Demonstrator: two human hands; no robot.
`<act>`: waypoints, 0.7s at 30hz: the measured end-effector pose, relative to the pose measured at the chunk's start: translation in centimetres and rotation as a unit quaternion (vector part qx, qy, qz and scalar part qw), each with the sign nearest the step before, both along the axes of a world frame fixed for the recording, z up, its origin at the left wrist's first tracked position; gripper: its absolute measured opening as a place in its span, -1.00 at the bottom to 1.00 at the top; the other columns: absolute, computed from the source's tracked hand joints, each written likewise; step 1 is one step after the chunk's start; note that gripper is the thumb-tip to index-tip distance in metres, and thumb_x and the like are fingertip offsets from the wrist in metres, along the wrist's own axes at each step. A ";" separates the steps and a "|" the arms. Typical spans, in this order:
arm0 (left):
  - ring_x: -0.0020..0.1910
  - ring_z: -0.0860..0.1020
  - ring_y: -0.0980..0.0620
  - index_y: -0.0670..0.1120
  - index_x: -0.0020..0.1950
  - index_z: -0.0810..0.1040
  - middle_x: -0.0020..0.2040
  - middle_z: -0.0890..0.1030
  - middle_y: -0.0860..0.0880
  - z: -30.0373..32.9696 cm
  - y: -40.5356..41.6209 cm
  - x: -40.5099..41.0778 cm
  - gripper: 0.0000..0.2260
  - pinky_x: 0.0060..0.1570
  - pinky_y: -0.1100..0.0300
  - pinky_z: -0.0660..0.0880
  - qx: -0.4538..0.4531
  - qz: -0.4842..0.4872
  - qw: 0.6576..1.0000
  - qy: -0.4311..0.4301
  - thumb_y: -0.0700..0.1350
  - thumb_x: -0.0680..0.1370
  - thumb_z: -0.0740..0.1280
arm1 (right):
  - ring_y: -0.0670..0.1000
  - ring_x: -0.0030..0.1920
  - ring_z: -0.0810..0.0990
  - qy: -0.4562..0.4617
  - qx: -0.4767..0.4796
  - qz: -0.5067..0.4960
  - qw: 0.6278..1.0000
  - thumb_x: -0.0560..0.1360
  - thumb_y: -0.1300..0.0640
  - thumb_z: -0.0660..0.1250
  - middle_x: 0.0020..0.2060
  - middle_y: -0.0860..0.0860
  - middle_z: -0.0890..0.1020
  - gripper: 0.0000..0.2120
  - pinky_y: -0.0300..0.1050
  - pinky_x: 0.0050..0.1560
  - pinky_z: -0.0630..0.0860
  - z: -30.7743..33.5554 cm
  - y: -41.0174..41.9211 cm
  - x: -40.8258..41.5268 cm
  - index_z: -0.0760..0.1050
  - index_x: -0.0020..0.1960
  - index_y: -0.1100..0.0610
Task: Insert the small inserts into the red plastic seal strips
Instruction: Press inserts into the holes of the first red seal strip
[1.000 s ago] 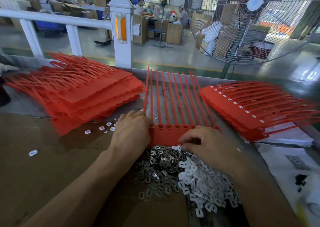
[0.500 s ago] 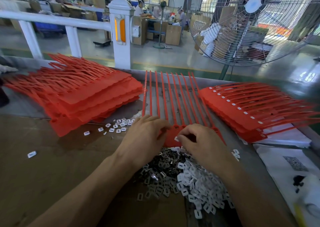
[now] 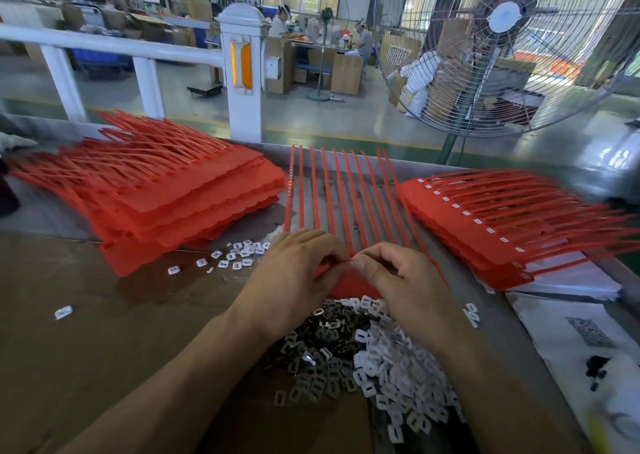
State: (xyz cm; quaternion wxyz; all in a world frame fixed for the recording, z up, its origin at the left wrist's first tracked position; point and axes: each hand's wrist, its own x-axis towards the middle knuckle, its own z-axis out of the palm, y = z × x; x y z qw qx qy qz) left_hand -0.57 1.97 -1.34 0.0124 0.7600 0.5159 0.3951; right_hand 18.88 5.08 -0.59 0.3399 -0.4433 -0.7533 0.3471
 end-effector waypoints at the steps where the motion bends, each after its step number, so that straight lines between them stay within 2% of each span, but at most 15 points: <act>1: -0.06 0.52 0.23 0.09 -0.05 0.58 -0.10 0.59 0.21 0.0 0.0 0.0 -0.90 0.05 0.17 0.39 -0.002 0.000 1.000 -0.006 0.09 0.58 0.36 | -0.21 -0.09 0.66 0.001 0.002 0.001 1.000 0.63 -0.11 0.35 -0.14 -0.21 0.71 -0.90 -0.18 -0.09 0.49 0.0 0.0 0.0 0.64 0.00 -0.20; 8: -0.06 0.55 0.18 0.07 0.00 0.59 -0.12 0.60 0.18 0.1 0.0 0.1 -0.89 0.08 0.04 0.42 0.004 -0.008 1.000 -0.026 -0.02 0.52 0.48 | -0.18 -0.18 0.63 0.004 0.008 -0.023 1.000 0.64 -0.07 0.34 -0.20 -0.16 0.69 -0.86 -0.16 -0.16 0.48 0.0 0.0 -0.5 0.63 -0.07 -0.15; 10: -0.05 0.55 0.16 0.06 0.01 0.60 -0.10 0.60 0.17 0.2 0.0 -0.1 -0.91 0.07 0.05 0.41 0.021 -0.012 1.000 0.001 0.00 0.53 0.44 | -0.19 -0.20 0.61 0.008 -0.006 -0.021 1.000 0.65 -0.06 0.34 -0.21 -0.15 0.69 -0.85 -0.17 -0.17 0.47 0.0 0.0 -0.6 0.63 -0.07 -0.15; 13: -0.06 0.53 0.17 0.09 0.01 0.61 -0.10 0.59 0.19 0.5 0.2 -0.6 -0.88 0.05 0.10 0.40 0.038 -0.001 0.998 0.048 0.09 0.55 0.37 | -0.28 -0.14 0.62 0.017 -0.023 -0.022 0.999 0.65 -0.06 0.34 -0.18 -0.25 0.69 -0.85 -0.24 -0.13 0.43 0.1 -0.1 -0.6 0.66 -0.05 -0.13; 17: -0.06 0.50 0.21 0.09 -0.01 0.61 -0.11 0.56 0.23 0.3 0.9 -2.1 -0.90 0.10 0.10 0.37 0.044 0.061 0.997 0.032 0.08 0.55 0.39 | -0.31 -0.08 0.62 0.010 -0.003 -0.060 0.998 0.64 -0.10 0.34 -0.14 -0.32 0.68 -0.86 -0.30 -0.15 0.43 0.0 -0.1 -0.4 0.66 0.00 -0.13; 21: 0.07 0.51 0.10 0.10 0.00 0.65 -0.03 0.60 0.17 -0.6 1.6 -3.4 -0.92 0.17 0.08 0.30 -0.003 0.131 0.991 0.013 0.06 0.55 0.43 | -0.35 -0.08 0.60 -0.020 0.021 -0.099 0.995 0.63 -0.07 0.36 -0.18 -0.26 0.69 -0.87 -0.35 -0.17 0.42 0.1 0.2 -0.2 0.67 0.02 -0.10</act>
